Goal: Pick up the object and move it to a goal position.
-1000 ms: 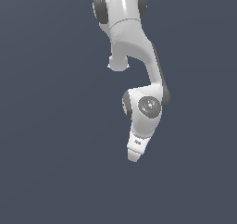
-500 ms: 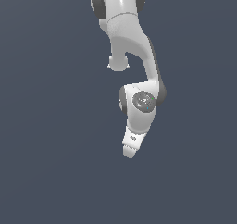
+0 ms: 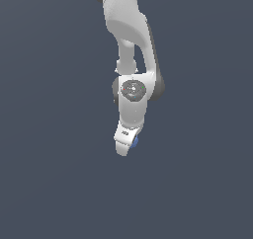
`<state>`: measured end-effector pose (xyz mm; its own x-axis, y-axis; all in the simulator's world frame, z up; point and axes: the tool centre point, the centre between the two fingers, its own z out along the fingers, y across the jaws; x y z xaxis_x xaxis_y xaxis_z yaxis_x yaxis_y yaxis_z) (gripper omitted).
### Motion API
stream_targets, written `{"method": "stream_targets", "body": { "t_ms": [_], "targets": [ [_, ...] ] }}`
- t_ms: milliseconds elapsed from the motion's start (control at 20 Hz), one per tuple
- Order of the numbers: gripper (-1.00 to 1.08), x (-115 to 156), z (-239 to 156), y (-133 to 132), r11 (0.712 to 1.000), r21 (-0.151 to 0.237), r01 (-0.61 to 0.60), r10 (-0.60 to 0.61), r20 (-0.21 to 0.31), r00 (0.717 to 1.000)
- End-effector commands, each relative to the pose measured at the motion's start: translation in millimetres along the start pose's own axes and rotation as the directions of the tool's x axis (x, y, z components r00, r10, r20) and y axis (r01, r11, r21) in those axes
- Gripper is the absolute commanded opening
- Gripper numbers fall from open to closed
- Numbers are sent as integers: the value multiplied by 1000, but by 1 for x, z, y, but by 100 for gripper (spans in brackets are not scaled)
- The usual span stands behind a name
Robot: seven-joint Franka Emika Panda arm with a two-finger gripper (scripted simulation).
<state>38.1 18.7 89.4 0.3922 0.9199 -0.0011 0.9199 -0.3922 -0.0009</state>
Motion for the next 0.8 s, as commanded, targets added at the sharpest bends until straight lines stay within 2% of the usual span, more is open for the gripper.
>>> {"method": "stream_targets", "body": {
  "t_ms": [0,450,750],
  "targets": [
    [-100,-25,-13,-3,1000,-1,-1,1,0,1000],
    [-100,-106,-57,-15,1000,-1,-1,1,0,1000],
    [-100,-144,-78,-18,1000,-1,-1,1,-1,1000]
  ]
}}
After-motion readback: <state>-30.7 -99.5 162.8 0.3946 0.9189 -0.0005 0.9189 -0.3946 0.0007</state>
